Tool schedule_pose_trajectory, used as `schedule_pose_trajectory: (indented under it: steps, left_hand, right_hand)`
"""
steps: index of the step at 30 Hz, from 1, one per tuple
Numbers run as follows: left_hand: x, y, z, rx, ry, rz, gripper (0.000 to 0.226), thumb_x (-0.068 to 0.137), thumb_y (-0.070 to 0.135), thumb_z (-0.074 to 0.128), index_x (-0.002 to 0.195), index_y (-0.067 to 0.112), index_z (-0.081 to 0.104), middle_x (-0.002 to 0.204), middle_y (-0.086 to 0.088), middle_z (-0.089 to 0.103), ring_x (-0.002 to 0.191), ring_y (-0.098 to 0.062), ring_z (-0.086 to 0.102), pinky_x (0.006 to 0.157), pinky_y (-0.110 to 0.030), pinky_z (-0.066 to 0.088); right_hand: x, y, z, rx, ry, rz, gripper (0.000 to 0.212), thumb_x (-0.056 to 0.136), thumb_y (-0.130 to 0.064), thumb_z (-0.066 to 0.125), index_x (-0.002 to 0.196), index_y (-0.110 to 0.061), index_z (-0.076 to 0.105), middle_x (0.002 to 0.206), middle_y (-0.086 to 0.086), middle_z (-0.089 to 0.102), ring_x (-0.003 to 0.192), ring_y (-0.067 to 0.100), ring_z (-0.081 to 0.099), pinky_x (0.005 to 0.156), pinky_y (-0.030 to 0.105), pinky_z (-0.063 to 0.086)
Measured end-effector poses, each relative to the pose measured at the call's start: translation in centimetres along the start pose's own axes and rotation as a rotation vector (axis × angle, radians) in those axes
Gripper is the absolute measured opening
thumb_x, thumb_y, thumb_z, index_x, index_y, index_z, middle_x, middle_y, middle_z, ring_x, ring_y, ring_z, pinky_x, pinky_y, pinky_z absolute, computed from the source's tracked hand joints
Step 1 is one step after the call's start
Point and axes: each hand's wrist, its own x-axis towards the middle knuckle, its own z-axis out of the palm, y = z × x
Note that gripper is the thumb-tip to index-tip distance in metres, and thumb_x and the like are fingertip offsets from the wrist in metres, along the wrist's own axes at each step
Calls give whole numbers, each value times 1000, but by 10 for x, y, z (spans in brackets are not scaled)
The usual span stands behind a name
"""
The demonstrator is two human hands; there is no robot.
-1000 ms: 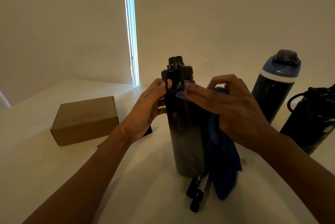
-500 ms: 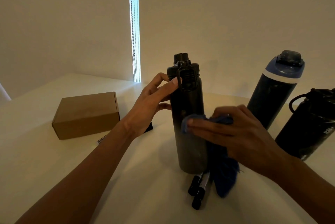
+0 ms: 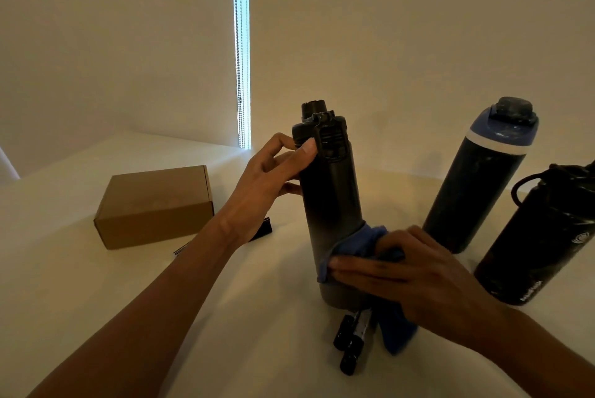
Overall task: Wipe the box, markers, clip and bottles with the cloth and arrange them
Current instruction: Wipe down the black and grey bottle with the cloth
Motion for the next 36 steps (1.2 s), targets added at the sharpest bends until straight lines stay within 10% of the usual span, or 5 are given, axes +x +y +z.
schedule_pose_trajectory:
  steps: [11, 17, 23, 30, 36]
  left_hand:
    - [-3, 4, 4, -4, -14, -38, 53, 97, 54, 55, 136, 19, 65, 127, -6, 72, 123, -27, 67, 106, -53, 54]
    - [-3, 2, 4, -14, 47, -42, 50, 97, 55, 57, 131, 20, 68, 123, -4, 75, 118, -25, 70, 104, -50, 56]
    - [-2, 0, 8, 2, 111, -5, 51, 97, 51, 54, 127, 12, 68, 117, -6, 76, 113, -23, 71, 94, -39, 61]
    - [1, -5, 1, 8, 160, 13, 52, 100, 52, 52, 131, 12, 66, 119, -6, 75, 114, -24, 71, 87, -31, 60]
    - [3, -9, 0, -9, 154, -1, 51, 100, 53, 50, 131, 17, 67, 121, -3, 75, 116, -23, 70, 94, -38, 59]
  right_hand:
    - [46, 50, -36, 32, 383, 109, 81, 75, -3, 64, 148, -25, 36, 131, -5, 50, 95, 21, 43, 69, 41, 52]
    - [39, 35, -21, 43, 221, 97, 66, 91, -17, 47, 153, -34, 31, 136, -8, 56, 95, 15, 44, 75, 28, 42]
    - [12, 10, 0, 48, 54, 11, 99, 85, -31, 64, 161, -42, 2, 146, -11, 52, 99, 16, 50, 82, 30, 50]
    - [-17, -13, 13, 180, -184, -57, 101, 66, -32, 89, 153, -44, 39, 158, -28, 35, 107, 9, 48, 93, 22, 27]
    - [3, 4, 26, 262, 102, 180, 72, 97, -29, 39, 160, -48, 9, 152, -13, 48, 106, 12, 51, 79, 38, 57]
